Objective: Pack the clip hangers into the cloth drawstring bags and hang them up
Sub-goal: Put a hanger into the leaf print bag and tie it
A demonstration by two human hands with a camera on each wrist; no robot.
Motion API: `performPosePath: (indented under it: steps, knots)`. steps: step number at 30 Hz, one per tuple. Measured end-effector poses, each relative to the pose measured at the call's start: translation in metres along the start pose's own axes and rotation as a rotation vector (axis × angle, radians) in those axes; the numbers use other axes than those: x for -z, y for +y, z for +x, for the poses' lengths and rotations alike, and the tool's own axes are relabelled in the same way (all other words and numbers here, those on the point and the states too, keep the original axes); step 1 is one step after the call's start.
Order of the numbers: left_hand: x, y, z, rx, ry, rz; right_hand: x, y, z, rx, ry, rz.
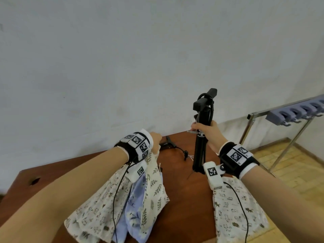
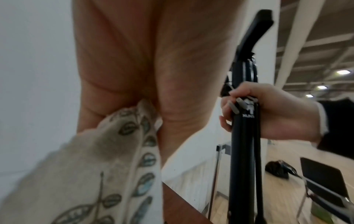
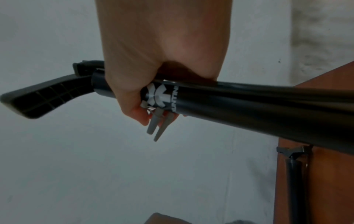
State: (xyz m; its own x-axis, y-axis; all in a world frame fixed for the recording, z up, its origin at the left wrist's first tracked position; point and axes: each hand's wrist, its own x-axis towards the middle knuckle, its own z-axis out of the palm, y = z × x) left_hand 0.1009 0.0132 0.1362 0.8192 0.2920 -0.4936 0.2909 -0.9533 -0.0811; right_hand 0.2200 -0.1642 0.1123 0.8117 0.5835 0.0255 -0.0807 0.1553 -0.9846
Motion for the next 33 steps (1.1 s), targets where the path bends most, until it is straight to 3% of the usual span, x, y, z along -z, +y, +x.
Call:
performPosePath:
  steps: [3,8,12,16,20,24,27,31,33]
  knots:
    - [0.0,-0.011,0.008,-0.07,-0.005,-0.108,-0.002,0.004,-0.001,-0.007,0.003,0.036]
    - [-0.001,-0.015,0.007,-0.308,0.193,-0.278,-0.001,-0.002,0.004,0.016,-0.071,-0.112]
    - [0.004,-0.016,-0.005,-0.435,0.291,-0.141,-0.004,-0.003,0.002,0.015,-0.243,-0.462]
    - [-0.016,-0.011,-0.015,-0.597,0.316,0.078,-0.011,-0.01,-0.003,0.022,-0.315,-0.44]
    - [-0.044,0.002,-0.034,-0.738,0.305,0.391,-0.014,0.012,-0.01,-0.191,-0.494,-0.445]
    - [-0.06,-0.002,-0.039,-0.908,0.438,0.46,-0.02,0.049,-0.028,-0.517,-0.764,-0.502]
    - [-0.077,-0.016,-0.033,-0.908,0.472,0.621,-0.015,0.071,-0.036,-0.745,-0.812,-0.501]
    - [-0.09,-0.03,-0.029,-0.879,0.495,0.689,-0.003,0.086,-0.038,-0.788,-0.901,-0.568]
    - [-0.089,-0.036,-0.03,-0.853,0.572,0.703,-0.001,0.089,-0.04,-0.788,-0.936,-0.634]
